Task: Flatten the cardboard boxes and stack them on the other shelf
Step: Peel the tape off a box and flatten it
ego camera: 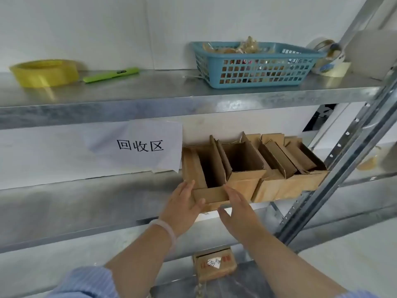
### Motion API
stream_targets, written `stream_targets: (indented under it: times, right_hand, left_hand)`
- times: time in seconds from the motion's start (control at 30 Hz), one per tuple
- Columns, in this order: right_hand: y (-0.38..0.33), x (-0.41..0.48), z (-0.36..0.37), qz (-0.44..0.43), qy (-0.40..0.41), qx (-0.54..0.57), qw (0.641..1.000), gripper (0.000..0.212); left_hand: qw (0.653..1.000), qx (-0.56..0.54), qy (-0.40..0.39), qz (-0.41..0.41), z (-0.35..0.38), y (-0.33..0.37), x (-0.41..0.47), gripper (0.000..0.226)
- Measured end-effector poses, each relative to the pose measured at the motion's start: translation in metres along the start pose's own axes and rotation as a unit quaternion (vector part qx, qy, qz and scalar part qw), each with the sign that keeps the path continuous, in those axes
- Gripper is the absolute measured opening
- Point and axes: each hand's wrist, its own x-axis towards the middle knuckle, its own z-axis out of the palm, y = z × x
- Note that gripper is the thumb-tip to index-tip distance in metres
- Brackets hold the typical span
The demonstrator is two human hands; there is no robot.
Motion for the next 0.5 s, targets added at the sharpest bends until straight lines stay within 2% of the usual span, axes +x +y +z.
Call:
stream_targets:
  times: [0.1,0.23,0.37,0.5]
  right_hand:
    - [0.000,0.006,0.004,0.011,-0.020,0.027,0.999,0.066]
    - [-0.005,0.007,0.012,0.034,-0.004,0.108,0.994,0.058]
    - [-0.017,0.009,0.013,0.104,0.021,0.262,0.959,0.047]
    - [-0.031,0.008,0.019,0.125,0.006,0.303,0.945,0.036]
  left_hand:
    - [0.997,-0.072,-0.018,-0.033,-0.001,-0.001,0.010,0.065]
    - [0.983,-0.171,-0.046,-0.053,-0.003,-0.005,0.013,0.061]
    - [0.972,-0.226,-0.026,-0.065,-0.010,-0.024,0.008,0.054]
    - [0.971,-0.227,0.013,-0.071,-0.021,-0.042,0.001,0.035]
